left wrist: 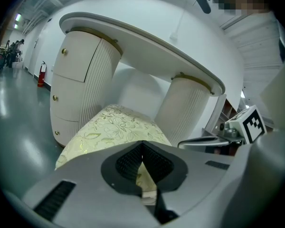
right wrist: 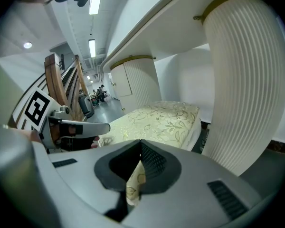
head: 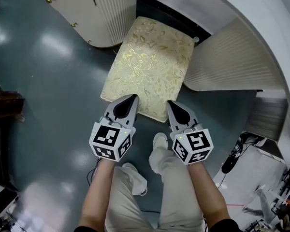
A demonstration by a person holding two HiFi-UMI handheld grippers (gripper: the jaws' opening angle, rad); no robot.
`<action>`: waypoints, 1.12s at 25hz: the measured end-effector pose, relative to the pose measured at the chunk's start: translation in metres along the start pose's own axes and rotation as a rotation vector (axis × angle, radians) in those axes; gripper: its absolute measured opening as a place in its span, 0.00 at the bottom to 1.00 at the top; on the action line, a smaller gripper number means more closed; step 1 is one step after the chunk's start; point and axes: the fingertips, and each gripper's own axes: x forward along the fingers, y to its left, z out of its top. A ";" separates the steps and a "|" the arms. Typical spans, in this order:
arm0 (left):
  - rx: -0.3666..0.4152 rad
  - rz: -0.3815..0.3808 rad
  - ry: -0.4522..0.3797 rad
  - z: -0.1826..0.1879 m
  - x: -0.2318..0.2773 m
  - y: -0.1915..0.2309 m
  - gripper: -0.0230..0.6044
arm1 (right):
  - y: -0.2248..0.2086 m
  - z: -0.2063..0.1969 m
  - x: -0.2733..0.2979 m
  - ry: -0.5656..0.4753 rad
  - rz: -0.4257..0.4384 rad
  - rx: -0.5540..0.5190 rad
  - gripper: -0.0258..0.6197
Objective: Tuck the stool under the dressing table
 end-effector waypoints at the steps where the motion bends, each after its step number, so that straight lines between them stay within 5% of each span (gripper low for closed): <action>1: -0.005 0.001 0.006 -0.003 -0.001 0.000 0.05 | 0.001 -0.001 0.000 0.003 0.002 0.000 0.05; 28: -0.036 0.040 0.071 -0.052 -0.013 -0.001 0.05 | 0.006 -0.010 0.007 0.006 0.040 0.024 0.06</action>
